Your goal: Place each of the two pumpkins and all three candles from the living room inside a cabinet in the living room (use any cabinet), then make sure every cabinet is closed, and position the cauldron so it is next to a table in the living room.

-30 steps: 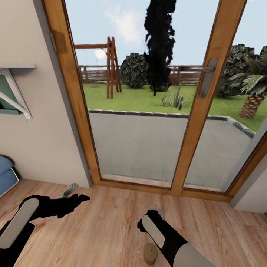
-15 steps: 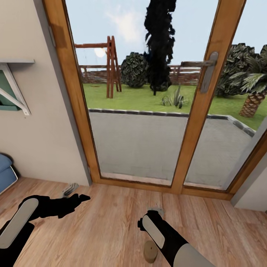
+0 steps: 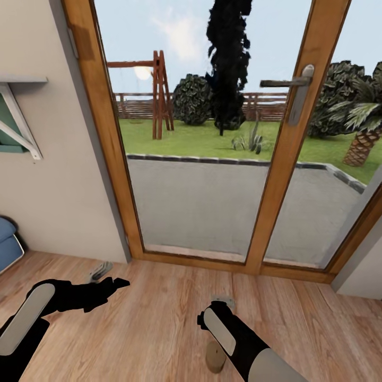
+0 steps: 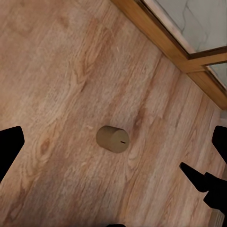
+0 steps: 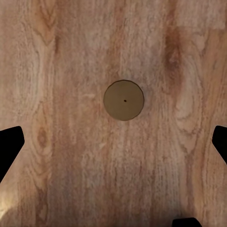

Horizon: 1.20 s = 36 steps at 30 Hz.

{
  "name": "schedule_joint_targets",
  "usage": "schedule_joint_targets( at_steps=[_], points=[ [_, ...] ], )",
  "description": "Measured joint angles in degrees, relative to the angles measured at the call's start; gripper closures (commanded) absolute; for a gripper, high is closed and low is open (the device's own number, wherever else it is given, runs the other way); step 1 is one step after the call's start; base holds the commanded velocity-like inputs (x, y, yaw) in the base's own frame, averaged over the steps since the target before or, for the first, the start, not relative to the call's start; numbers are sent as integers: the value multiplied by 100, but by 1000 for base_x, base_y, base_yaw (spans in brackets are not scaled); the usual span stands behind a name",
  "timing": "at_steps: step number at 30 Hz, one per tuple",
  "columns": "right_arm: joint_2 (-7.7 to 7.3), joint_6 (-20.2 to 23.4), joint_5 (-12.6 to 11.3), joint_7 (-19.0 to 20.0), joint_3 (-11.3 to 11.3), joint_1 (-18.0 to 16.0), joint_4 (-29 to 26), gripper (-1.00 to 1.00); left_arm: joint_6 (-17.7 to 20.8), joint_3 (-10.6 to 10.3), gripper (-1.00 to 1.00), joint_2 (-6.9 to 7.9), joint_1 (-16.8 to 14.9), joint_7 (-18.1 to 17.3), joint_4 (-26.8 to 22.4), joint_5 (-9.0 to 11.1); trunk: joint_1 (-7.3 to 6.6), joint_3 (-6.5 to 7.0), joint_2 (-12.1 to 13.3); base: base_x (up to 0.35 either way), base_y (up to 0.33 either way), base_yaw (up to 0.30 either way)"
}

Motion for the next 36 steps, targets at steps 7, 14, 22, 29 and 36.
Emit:
schedule_joint_targets(
  at_steps=[7,14,22,29,36],
  points=[
    [10,-8,10,0,0,1,0,-100,0,-2,-100,-5,0,0,-11,40,154,-126,-281,0,0,0],
    [3,-9,12,-1,0,1,36,-100,0,2,-100,-3,0,0,-17,118,308,-251,-562,0,0,0],
    [-2,-66,11,-7,-3,-1,132,-100,0,2,-100,-2,0,0,-25,122,483,-395,-882,0,0,0],
    [-2,-717,28,-10,-5,-202,842,-100,0,-1,-100,-5,0,-1,-31,123,637,-521,-1163,0,0,0],
    [-2,-919,37,431,28,-247,1070,-100,0,0,-100,2,0,0,-27,123,791,-646,-1444,0,0,0]
  ],
)
